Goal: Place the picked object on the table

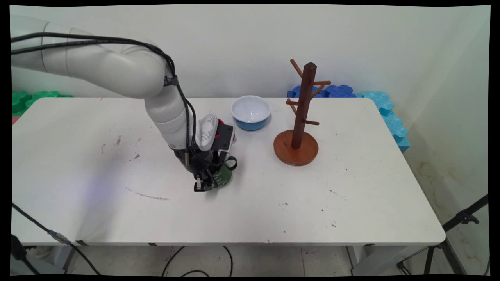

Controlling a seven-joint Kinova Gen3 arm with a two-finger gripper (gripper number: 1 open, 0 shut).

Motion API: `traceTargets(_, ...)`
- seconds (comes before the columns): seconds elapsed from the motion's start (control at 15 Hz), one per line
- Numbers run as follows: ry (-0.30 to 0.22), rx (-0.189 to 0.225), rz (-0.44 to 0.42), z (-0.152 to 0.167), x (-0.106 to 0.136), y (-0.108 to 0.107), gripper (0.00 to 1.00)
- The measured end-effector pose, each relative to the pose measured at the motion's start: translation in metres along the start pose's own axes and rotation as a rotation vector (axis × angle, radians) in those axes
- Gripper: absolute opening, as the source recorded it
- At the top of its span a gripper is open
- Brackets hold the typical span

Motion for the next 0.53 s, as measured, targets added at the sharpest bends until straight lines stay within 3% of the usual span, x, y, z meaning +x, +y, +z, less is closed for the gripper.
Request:
traceTargets(0.13,0.004,-0.003,0.002,0.0028,-0.0003,-0.0002,0.0)
traceTargets(0.2,0.005,-0.004,0.003,0.0036,-0.0003,-0.0001,1.0)
traceTargets(0.53,0.02,-0.008,0.011,0.0084,-0.0007,0.0009,1.0)
